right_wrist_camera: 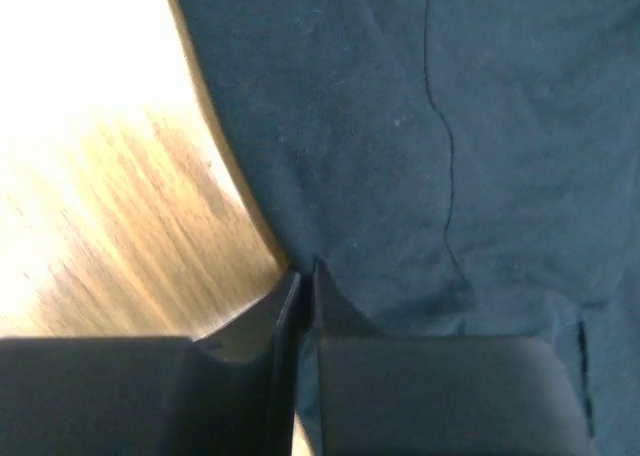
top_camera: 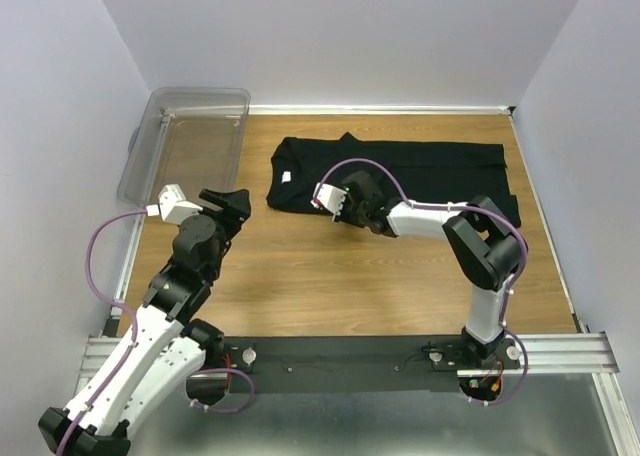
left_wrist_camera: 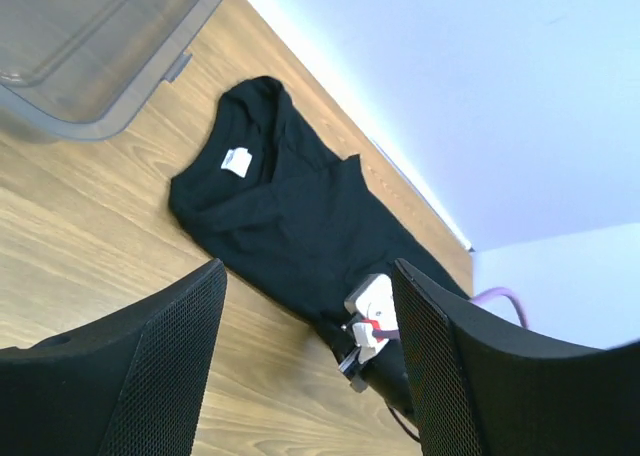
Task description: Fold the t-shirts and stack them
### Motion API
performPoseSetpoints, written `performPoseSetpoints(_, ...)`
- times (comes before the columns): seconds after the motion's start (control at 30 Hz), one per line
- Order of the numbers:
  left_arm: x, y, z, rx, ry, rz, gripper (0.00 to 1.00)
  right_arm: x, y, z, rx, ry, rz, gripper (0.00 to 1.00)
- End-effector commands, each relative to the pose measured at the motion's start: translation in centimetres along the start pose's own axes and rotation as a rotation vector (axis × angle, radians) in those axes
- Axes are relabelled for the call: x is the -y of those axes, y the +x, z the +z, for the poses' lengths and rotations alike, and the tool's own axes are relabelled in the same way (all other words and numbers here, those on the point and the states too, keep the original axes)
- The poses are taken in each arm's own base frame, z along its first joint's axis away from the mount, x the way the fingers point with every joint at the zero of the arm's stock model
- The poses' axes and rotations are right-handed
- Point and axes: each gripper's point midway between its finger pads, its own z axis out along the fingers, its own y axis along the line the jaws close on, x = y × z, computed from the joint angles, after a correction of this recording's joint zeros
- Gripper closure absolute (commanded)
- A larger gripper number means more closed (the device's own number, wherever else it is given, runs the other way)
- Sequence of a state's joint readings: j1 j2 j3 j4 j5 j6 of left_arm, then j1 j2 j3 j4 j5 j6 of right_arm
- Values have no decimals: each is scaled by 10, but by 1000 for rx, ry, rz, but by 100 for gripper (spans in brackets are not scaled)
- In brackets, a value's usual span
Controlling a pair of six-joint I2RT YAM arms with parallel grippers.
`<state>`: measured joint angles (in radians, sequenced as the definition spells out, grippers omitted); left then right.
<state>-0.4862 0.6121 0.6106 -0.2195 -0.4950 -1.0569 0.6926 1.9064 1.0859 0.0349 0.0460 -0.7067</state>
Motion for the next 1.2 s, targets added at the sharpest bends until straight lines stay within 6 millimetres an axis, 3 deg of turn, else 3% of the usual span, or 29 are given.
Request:
performPoseSetpoints(0.0, -33, 28, 3, -72, -41, 118, 25, -34, 23, -5, -58, -120, 14, 93)
performPoseSetpoints(0.03, -30, 35, 4, -93, -11, 126, 25, -44, 19, -9, -39, -177, 10, 96)
performPoseSetpoints(0.07, -17, 41, 4, -119, 64, 120, 25, -67, 14, -21, -12, -292, -12, 99)
performPoseSetpoints(0.13, -17, 54, 8, -156, 103, 158, 25, -93, 5, -38, 28, -391, -46, 99)
performPoseSetpoints(0.17, -10, 59, 8, -175, 150, 163, 25, -121, -4, -53, 65, -466, -87, 99)
performPoseSetpoints(0.33, 3, 53, 6, -156, 197, 170, 25, -206, -38, -82, 122, -656, -170, 99)
performPoseSetpoints(0.37, -2, 53, 6, -160, 177, 170, 25, -219, -43, -84, 103, -664, -152, 83)
performPoseSetpoints(0.4, 2, 48, 3, -144, 190, 158, 25, -212, -65, -80, 127, -642, -122, 69)
performPoseSetpoints(0.43, -3, 50, 1, -157, 171, 154, 25, -212, -64, -75, 80, -641, -73, 37)
performPoseSetpoints(0.5, -12, 51, -6, -164, 152, 157, 25, -189, -77, -71, 96, -585, -32, 22)
performPoseSetpoints(0.57, -19, 49, -11, -162, 142, 159, 25, -157, -102, -81, 183, -557, 21, 8)
performPoseSetpoints(0.6, -22, 46, -18, -156, 145, 162, 25, -121, -105, -79, 210, -519, 97, 4)
performPoseSetpoints(0.63, -22, 43, -22, -149, 151, 166, 25, -101, -111, -81, 247, -507, 128, 0)
performPoseSetpoints(0.67, -23, 40, -25, -140, 156, 170, 25, -87, -108, -78, 253, -515, 155, 0)
performPoseSetpoints(0.7, -19, 32, -33, -117, 187, 173, 25, -61, -100, -73, 270, -506, 202, 0)
performPoseSetpoints(0.77, -13, 26, -42, -100, 225, 156, 25, -33, -109, -67, 289, -524, 232, 0)
performPoseSetpoints(0.8, -5, 18, -48, -72, 269, 143, 25, -34, -99, -48, 271, -584, 281, 0)
performPoseSetpoints(0.83, 0, 15, -52, -65, 295, 134, 25, -36, -99, -41, 262, -617, 307, 0)
performPoseSetpoints(0.87, 2, 12, -55, -55, 307, 128, 25, -23, -116, -39, 300, -618, 309, 0)
performPoseSetpoints(0.9, 6, 7, -59, -42, 327, 122, 25, -37, -111, -22, 284, -680, 340, 0)
performPoseSetpoints(0.93, 8, 5, -61, -37, 334, 128, 25, -38, -116, -19, 297, -708, 346, 0)
performPoseSetpoints(1.03, 7, 2, -62, -38, 316, 150, 25, -60, -119, -28, 313, -840, 301, 0)
performPoseSetpoints(1.1, 6, 3, -62, -46, 305, 161, 25, -64, -112, -27, 296, -823, 274, 0)
performPoseSetpoints(1.17, 6, 6, -61, -59, 313, 155, 25, -55, -109, -16, 263, -761, 277, 0)
